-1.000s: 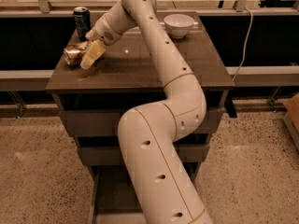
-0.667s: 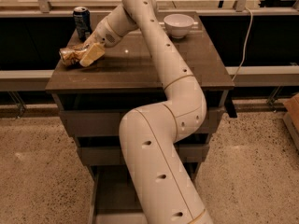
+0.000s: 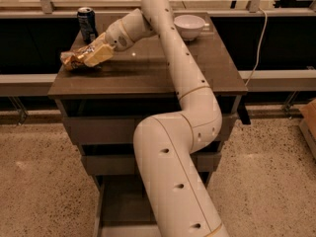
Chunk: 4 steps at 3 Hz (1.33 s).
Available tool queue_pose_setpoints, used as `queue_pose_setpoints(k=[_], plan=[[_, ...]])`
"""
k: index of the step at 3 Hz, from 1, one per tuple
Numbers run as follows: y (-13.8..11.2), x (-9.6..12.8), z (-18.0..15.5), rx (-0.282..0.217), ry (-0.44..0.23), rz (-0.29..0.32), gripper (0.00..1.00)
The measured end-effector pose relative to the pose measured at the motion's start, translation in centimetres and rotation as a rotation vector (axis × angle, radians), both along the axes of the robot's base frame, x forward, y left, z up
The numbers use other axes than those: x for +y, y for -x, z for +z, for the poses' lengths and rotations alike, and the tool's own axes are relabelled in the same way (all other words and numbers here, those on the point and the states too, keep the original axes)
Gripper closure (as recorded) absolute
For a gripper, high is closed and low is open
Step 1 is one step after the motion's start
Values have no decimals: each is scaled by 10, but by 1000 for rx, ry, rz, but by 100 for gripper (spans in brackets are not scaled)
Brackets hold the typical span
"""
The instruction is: Place orange can into bottom drawer
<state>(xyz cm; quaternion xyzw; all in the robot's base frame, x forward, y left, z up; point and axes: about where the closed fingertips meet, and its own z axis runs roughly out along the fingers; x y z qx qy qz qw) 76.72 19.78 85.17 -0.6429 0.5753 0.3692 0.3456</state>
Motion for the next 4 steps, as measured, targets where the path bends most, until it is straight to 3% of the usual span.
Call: queue_pose_setpoints(k=[1,2,3,4], plan=[[-1,-38,21,11,-44,-39,100],[-5,-92,46,19,-38,-135,100],[-13,-179,78,23,-20,-320,100],[-18,-238,96,-28,39,-450,100]])
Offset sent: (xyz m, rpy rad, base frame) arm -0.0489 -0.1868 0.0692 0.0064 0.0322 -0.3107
